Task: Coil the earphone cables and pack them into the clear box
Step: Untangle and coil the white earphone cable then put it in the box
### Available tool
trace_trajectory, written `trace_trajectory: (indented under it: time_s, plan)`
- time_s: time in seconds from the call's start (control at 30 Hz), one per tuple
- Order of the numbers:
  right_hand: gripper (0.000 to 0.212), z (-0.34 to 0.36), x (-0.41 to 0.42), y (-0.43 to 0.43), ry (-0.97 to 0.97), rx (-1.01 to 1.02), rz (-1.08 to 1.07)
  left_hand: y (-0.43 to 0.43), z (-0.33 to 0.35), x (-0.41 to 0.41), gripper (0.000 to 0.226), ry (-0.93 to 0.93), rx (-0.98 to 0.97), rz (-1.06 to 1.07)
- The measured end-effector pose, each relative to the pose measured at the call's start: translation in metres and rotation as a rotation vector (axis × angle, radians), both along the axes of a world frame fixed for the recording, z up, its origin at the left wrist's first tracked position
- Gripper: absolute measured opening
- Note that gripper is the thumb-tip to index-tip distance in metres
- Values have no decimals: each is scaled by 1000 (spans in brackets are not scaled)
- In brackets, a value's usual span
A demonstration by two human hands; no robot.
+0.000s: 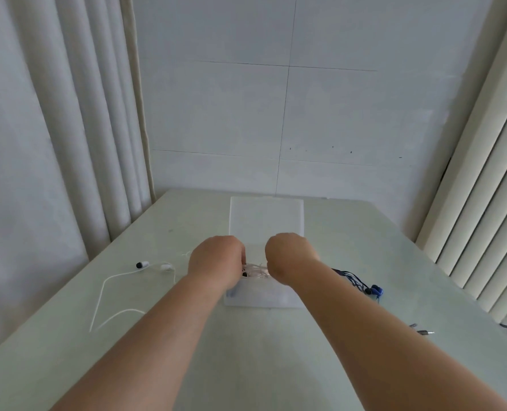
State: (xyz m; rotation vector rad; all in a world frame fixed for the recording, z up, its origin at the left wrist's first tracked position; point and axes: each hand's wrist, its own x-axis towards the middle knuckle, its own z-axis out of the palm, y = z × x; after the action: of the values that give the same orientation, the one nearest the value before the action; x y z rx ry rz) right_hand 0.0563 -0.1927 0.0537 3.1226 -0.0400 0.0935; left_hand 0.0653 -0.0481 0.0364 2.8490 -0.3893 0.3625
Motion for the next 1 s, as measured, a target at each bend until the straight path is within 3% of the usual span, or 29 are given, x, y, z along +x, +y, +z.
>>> trace_trajectory:
  time_s: [0.13,0.37,0.47,0.6,0.73,0.87,1.0]
  plan:
    - [16,-1,8,4,86,38,-24,1,0,-2,24,-38,-41,15]
    - [32,0,11,4,255,32,-35,-1,4,-4,30,139,-93,-11]
    - [18,1,8,-4,151,143,-18,4,0,-6,33,120,-150,-30]
    - [39,9,-3,-12,-34,323,-7,15,-1,-13,26,65,-391,-42]
    - [38,10,-21,-16,-156,413,3,30,2,-20,27,-6,-511,-26]
    - [25,4,-49,-17,-382,669,7,67,11,-23,34,56,-493,31]
    - [21,-13,-69,-8,-448,765,43,108,6,-25,14,165,-415,110]
